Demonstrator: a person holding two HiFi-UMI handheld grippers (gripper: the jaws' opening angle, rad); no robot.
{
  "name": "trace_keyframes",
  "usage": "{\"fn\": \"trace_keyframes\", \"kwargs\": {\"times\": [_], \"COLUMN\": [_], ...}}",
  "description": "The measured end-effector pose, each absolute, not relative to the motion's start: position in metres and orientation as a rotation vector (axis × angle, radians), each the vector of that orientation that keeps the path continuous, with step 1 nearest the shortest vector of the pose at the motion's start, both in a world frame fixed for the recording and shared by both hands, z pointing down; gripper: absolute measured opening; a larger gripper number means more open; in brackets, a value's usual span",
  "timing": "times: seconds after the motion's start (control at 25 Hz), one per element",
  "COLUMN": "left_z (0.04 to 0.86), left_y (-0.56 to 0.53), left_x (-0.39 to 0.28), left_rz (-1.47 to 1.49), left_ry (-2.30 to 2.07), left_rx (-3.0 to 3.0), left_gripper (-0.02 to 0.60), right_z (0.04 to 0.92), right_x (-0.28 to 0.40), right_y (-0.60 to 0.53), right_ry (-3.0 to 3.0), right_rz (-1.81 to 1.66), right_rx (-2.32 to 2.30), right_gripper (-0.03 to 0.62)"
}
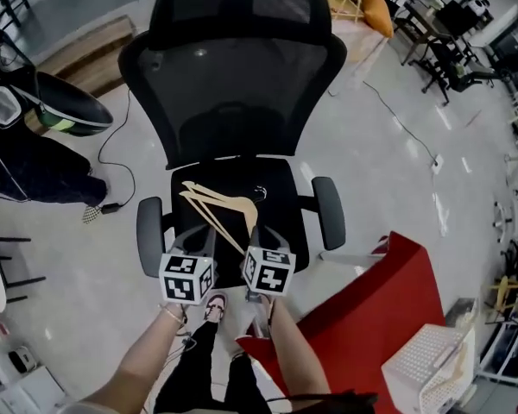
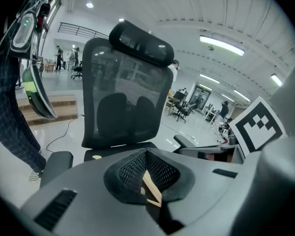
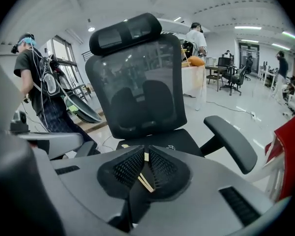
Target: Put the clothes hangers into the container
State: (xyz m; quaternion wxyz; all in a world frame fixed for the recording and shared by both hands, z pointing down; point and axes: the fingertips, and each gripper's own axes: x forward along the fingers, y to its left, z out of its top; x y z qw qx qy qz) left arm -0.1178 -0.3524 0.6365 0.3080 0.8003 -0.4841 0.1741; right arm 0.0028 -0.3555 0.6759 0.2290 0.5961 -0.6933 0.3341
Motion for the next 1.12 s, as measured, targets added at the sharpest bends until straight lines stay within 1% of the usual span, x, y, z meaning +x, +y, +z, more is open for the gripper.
{"fn": "trace_keyframes", "kwargs": {"times": [0.2, 0.48, 0.52, 0.64, 0.88, 1.12], "left_z": [0.707, 0.778, 0.786, 0.81, 0.844, 0.871], "left_y": [-0.371, -0.384, -0.385, -0.388, -0.39, -0.392], "left_x": [-0.115, -0.109, -0.109, -0.106, -0.102, -0.101], "left_rz": [0.501, 0.527, 0.531, 0.536, 0.543, 0.547], "left_ry": [-1.239, -1.206, -1.201, -1.192, -1.18, -1.181], "left_rx": [2.081, 2.042, 2.036, 2.02, 1.996, 1.979], "left_gripper": [0.0, 0.0, 0.0, 0.0, 0.0, 0.0], "right_z": [0.754, 0.841, 0.85, 0.874, 0.918, 0.961], "right_x": [0.0, 0.005, 0.005, 0.002, 0.009, 0.018], "right_y": [-0.366, -0.372, -0.372, -0.376, -0.383, -0.389], "right_ry": [-1.858, -1.805, -1.805, -1.814, -1.774, -1.744], "right_rz": [0.931, 0.879, 0.884, 0.902, 0.925, 0.929], "right_rx": [1.572, 1.45, 1.439, 1.398, 1.356, 1.328], "right_gripper": [0.026, 0.028, 0.034, 0.089, 0.111, 0.164]}}
